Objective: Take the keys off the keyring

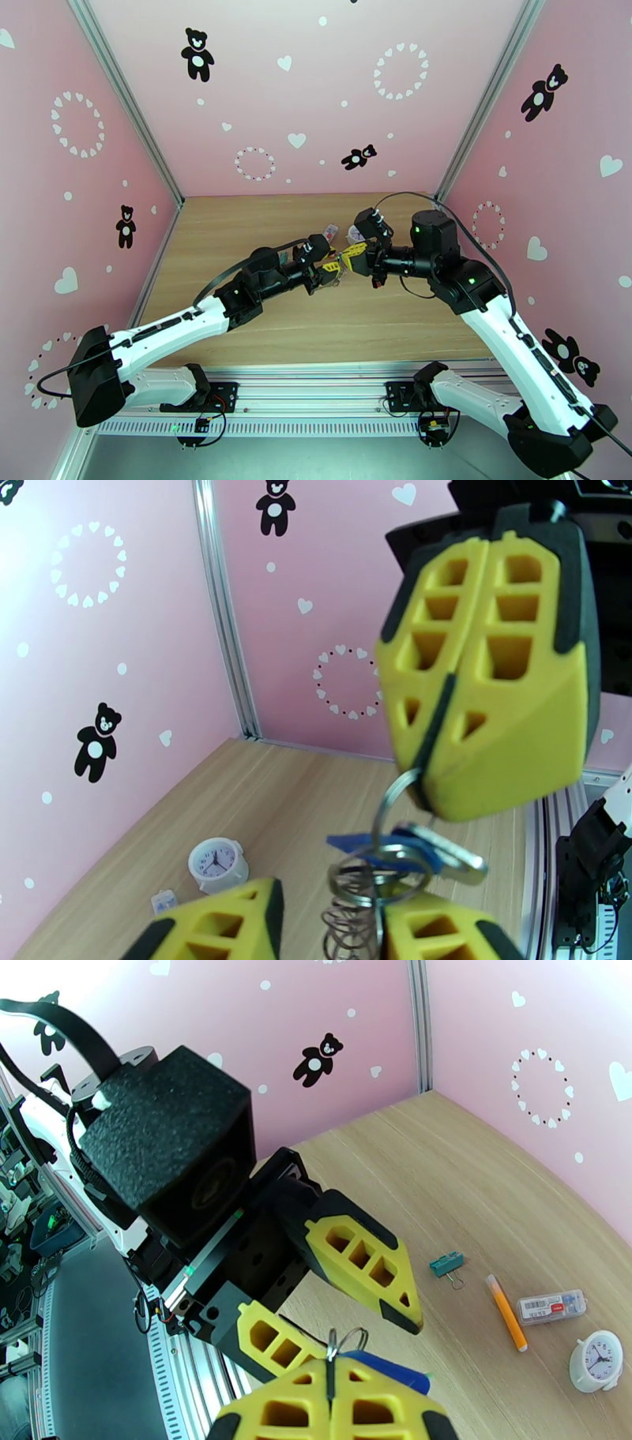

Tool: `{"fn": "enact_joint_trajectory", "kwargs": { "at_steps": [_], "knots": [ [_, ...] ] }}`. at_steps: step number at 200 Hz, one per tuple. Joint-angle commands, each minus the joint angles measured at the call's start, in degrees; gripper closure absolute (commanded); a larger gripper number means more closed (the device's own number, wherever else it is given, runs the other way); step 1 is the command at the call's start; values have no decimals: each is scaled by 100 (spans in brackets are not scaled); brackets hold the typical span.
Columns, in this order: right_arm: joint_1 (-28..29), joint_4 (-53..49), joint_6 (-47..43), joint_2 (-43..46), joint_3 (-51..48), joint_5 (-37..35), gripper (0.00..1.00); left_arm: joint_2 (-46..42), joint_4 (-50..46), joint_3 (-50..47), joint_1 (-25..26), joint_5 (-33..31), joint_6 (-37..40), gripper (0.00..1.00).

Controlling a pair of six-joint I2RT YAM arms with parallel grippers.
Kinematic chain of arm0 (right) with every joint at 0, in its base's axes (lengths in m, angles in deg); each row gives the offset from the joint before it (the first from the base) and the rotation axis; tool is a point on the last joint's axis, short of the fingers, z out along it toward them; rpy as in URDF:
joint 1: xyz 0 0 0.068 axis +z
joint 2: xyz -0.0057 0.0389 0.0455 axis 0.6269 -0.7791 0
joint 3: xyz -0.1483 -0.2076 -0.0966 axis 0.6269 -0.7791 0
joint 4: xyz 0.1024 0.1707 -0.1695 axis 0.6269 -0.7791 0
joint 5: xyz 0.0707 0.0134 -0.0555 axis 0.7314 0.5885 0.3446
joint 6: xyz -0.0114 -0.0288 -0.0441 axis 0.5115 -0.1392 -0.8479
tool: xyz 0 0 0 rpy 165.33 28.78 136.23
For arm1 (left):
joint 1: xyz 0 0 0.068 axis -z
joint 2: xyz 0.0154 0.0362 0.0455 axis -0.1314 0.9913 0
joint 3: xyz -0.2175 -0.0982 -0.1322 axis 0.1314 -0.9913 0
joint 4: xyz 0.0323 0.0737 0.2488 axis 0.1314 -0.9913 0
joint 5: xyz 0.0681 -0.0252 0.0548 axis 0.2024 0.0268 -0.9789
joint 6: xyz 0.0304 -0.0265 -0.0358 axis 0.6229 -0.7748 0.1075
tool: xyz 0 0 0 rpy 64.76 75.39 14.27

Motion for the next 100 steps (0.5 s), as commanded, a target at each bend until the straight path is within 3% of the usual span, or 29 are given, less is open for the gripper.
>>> {"fn": "enact_joint_trajectory", "kwargs": {
  "at_steps": [1, 100],
  "knots": [
    [-5, 152, 74, -22, 51, 64, 100, -98, 199, -40, 6, 31, 0, 59],
    [-5, 204, 159, -28, 50, -69, 100, 29, 390, 18, 125, -217, -136, 54]
  ]
}}
